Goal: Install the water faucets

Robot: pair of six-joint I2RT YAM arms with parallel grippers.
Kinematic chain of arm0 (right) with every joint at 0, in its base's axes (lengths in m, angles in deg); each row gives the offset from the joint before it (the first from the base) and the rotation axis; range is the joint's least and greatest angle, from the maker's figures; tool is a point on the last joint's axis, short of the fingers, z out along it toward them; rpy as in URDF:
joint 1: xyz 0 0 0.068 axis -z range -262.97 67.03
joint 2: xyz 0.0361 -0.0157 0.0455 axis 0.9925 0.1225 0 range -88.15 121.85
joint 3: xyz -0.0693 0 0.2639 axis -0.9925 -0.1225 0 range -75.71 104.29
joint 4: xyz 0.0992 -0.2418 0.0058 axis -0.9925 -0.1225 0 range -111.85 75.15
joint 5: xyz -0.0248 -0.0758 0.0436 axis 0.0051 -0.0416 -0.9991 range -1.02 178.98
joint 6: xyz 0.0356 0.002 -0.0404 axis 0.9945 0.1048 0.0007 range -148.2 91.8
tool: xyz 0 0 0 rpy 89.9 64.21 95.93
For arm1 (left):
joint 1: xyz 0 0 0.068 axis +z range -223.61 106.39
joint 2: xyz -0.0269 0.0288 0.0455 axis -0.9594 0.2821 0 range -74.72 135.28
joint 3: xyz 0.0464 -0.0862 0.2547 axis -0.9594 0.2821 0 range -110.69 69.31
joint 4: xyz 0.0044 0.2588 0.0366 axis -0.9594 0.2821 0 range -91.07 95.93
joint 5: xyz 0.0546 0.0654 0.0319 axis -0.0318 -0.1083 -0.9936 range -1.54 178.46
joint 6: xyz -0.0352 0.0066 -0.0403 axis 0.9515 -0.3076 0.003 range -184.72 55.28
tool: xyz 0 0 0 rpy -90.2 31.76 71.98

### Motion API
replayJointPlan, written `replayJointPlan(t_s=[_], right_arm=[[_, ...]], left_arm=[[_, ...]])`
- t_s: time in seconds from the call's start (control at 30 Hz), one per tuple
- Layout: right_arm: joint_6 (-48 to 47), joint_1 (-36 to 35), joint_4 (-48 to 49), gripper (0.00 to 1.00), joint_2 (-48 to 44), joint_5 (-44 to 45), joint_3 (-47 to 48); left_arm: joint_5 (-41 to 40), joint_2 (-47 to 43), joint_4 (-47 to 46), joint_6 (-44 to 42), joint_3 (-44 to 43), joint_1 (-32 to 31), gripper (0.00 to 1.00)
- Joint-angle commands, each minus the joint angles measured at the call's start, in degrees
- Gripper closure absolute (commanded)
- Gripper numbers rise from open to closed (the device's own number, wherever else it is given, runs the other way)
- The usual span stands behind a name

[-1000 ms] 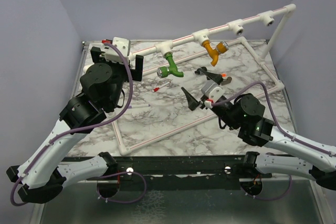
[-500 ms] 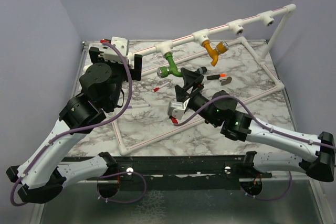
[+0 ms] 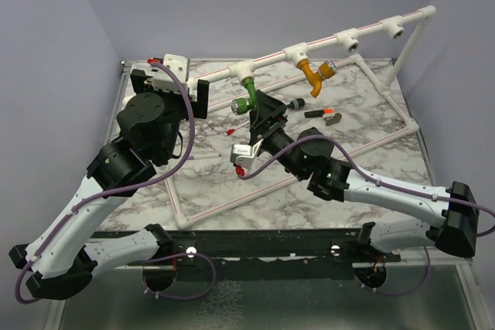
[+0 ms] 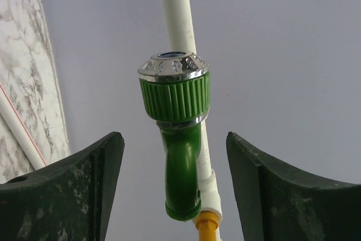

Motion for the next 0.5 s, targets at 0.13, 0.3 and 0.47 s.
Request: replayJointPlan(t_s=[0.13, 0.3, 0.47], right_arm=[[-2.05, -0.08, 3.83, 0.31, 3.09, 2.13, 3.61], [-1.03, -0.08, 5.18, 0.46, 4.47, 3.36, 4.20], [1.05, -0.08, 7.74, 0.62, 5.03, 4.34, 3.38]], left_arm=[[-1.50, -0.73, 0.73, -1.03, -0.19, -0.35, 0.01], [-1.38, -0.75, 0.73, -1.05, -0.16, -0.38, 0.01], [-1.44, -1.03, 0.73, -1.19, 0.07, -0.37, 0.01]])
